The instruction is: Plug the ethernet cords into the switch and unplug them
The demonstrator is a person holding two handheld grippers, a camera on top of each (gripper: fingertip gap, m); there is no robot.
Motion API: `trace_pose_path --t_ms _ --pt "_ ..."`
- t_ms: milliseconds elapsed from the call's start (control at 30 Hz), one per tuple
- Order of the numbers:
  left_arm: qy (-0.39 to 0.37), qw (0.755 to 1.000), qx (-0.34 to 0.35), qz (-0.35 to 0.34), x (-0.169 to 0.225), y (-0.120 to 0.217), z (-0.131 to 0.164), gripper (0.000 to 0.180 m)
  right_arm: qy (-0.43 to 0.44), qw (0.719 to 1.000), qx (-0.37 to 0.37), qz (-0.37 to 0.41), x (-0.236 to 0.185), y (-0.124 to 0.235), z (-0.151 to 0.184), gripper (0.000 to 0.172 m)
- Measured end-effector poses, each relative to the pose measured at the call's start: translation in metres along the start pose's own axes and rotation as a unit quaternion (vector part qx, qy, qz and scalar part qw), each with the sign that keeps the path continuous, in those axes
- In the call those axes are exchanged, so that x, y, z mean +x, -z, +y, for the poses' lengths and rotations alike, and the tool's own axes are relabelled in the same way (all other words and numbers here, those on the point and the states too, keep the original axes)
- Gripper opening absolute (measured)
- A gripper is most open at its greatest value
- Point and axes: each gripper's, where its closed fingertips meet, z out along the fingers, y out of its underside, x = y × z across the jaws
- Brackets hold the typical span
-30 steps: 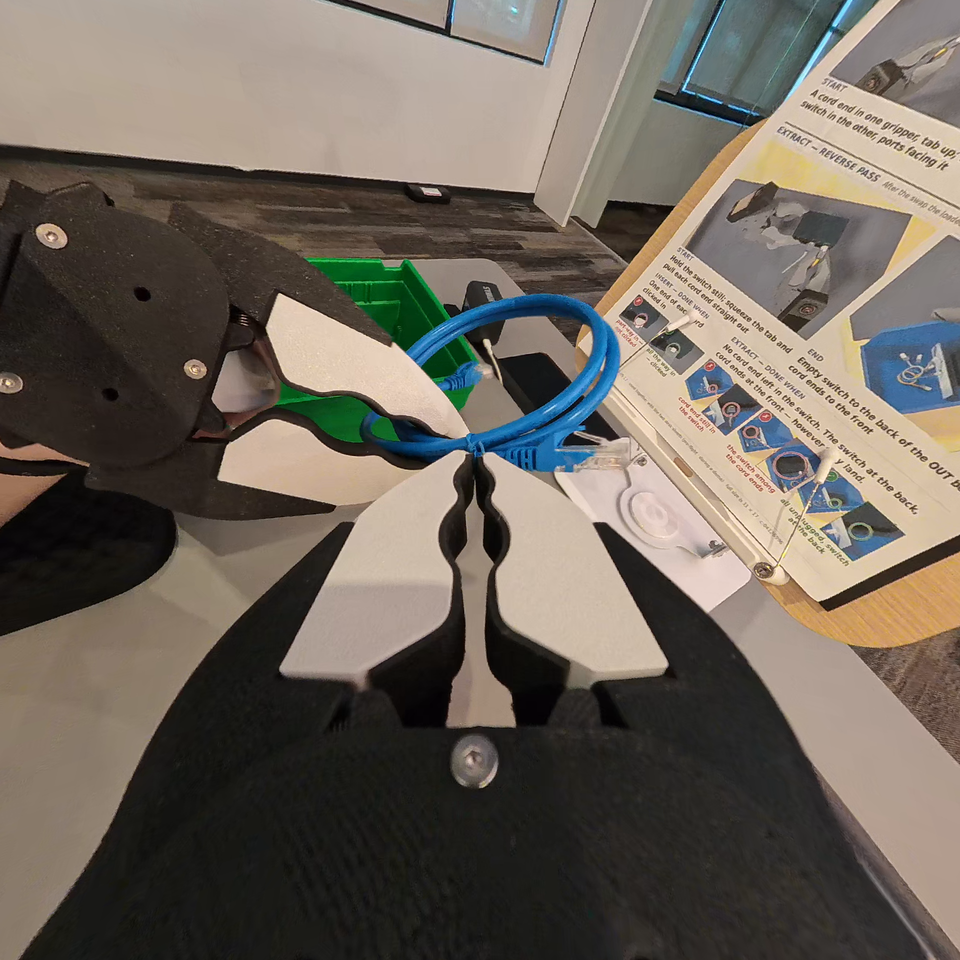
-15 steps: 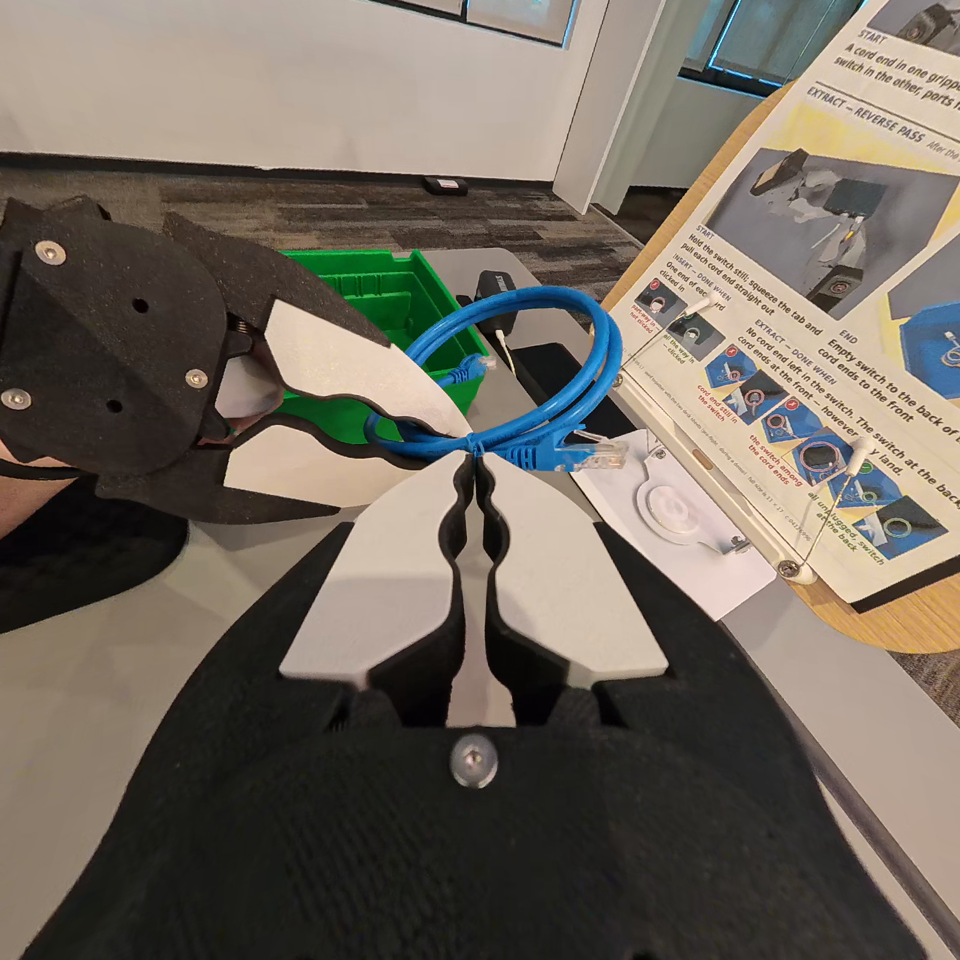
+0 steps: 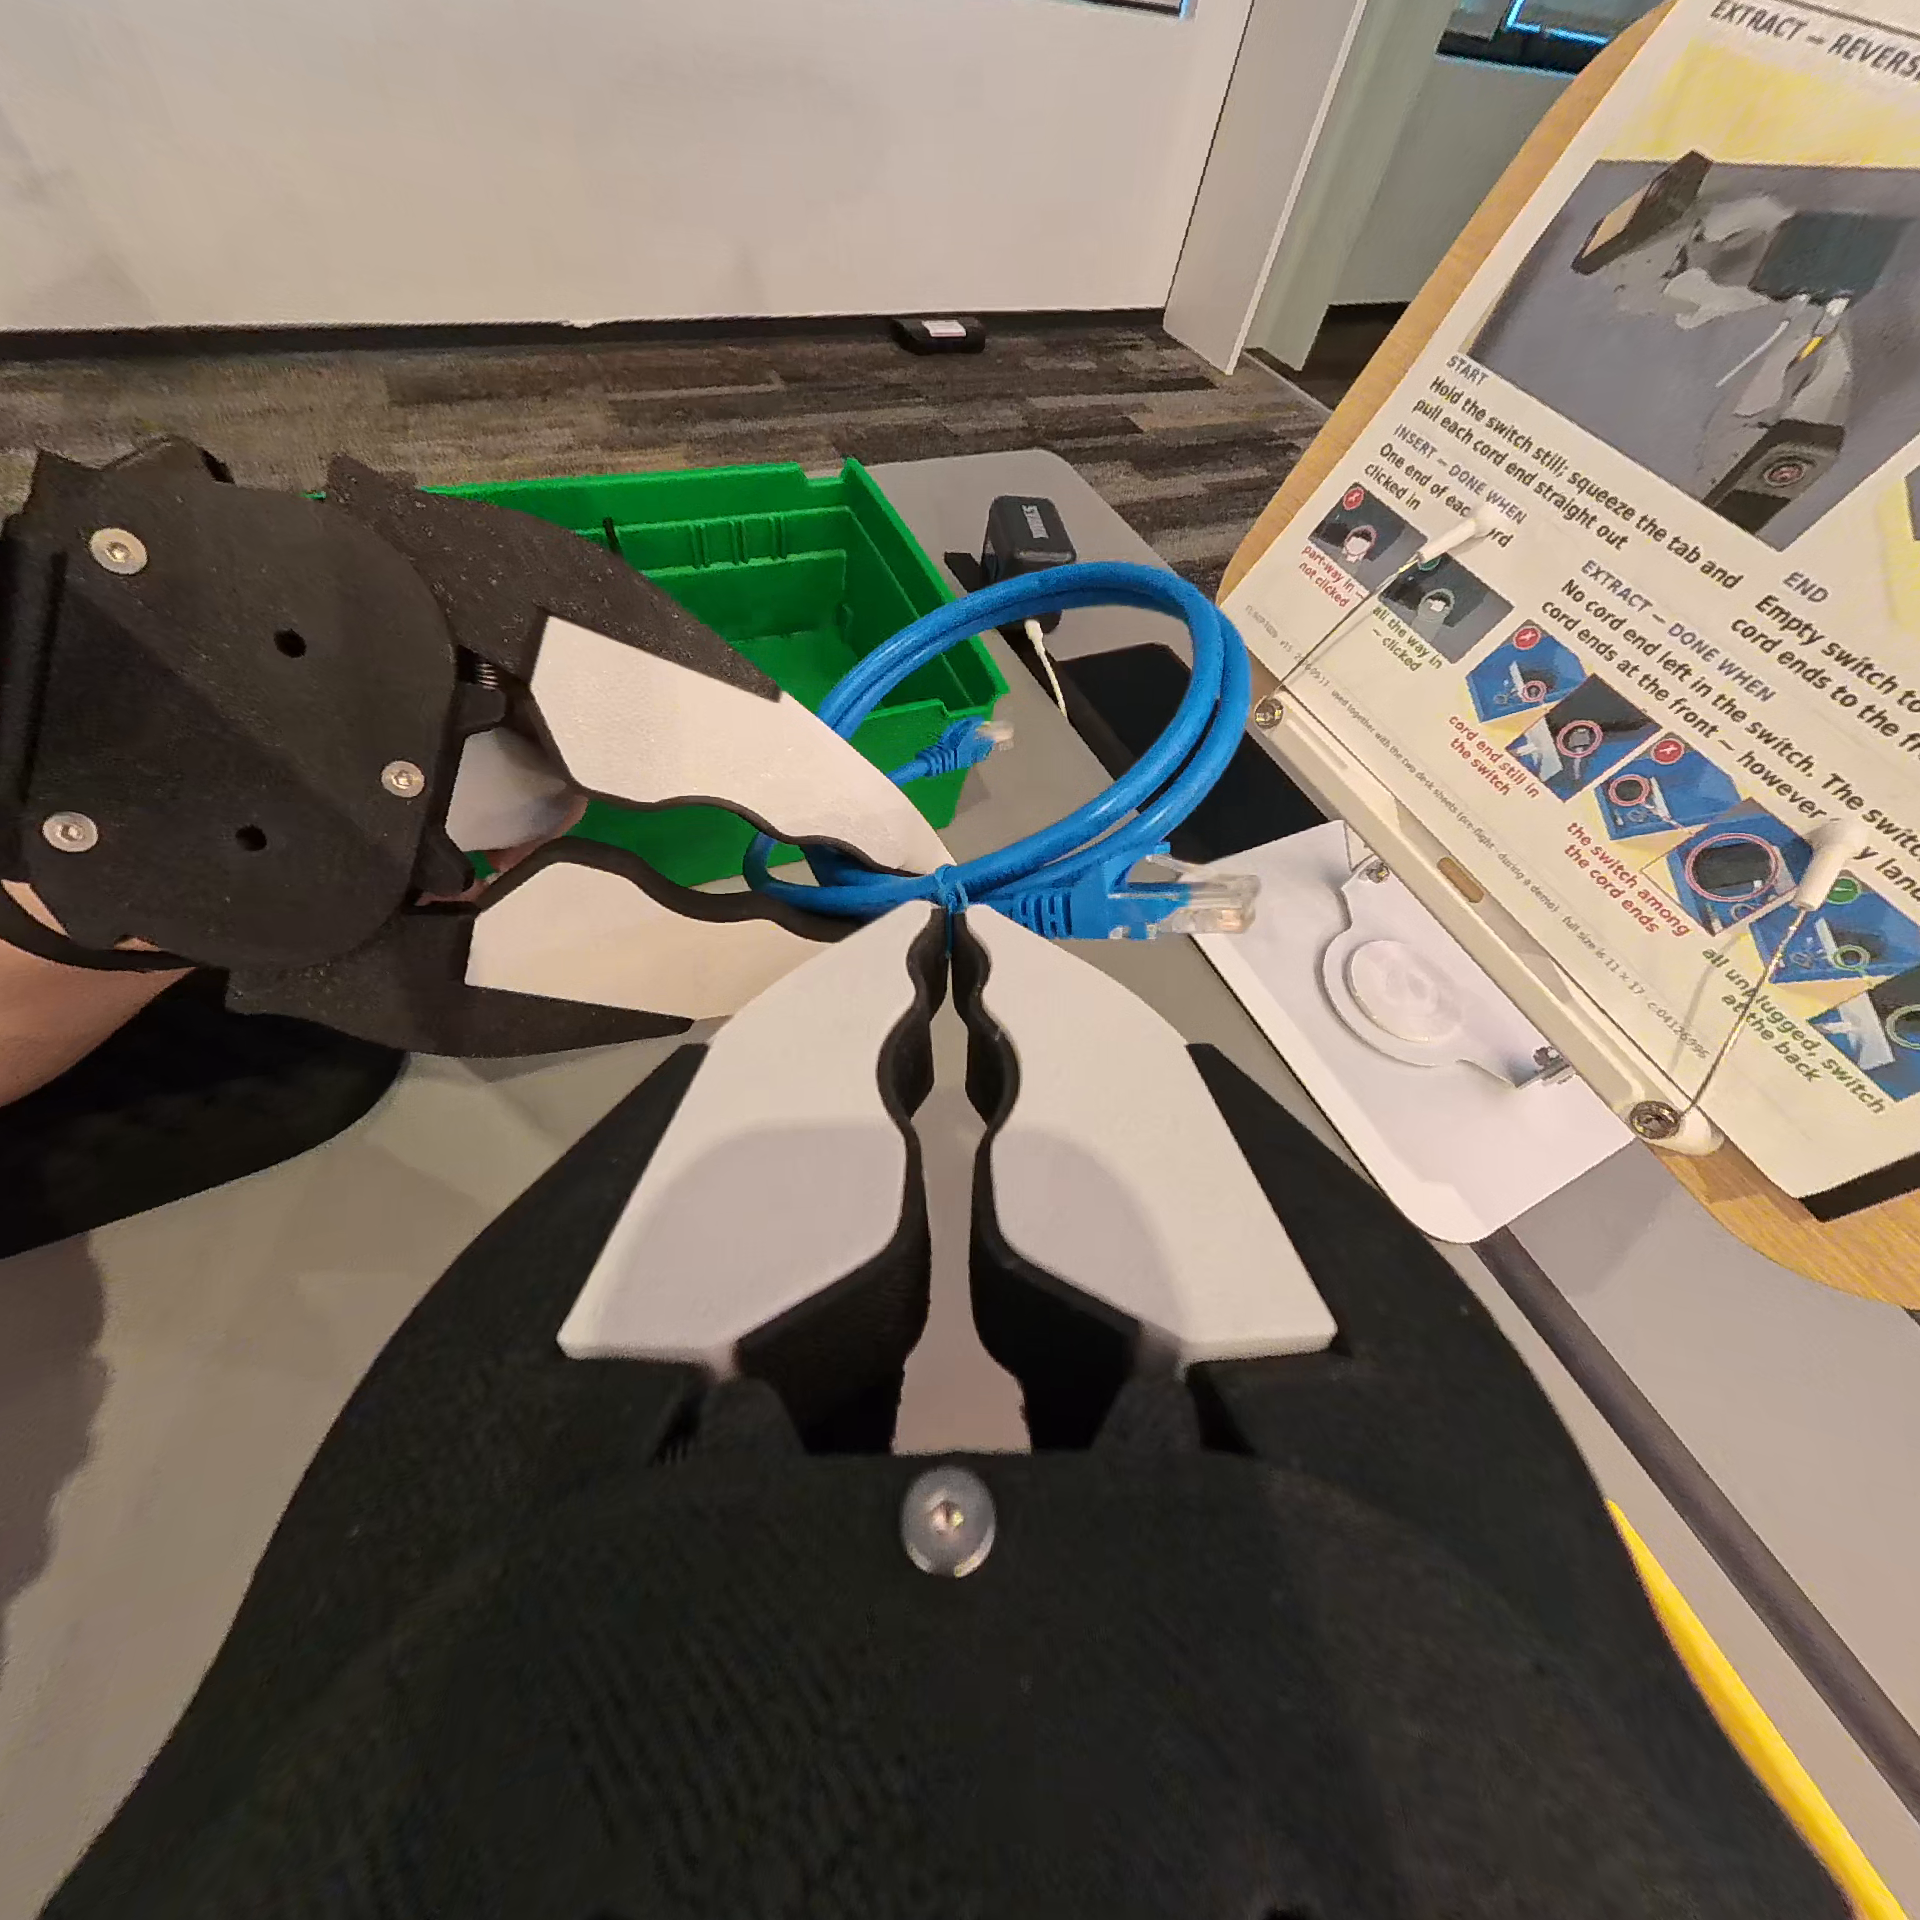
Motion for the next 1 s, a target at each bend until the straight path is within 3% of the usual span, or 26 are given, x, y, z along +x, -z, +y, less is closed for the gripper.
trace_pose_path --t_ms 1000 --pt "-0.004 1.000 -0.003 0.002 0.0007 -0.0011 0.0011 0.011 0.002 1.000 -0.007 0.001 0.0006 -0.0009 0.0018 0.001"
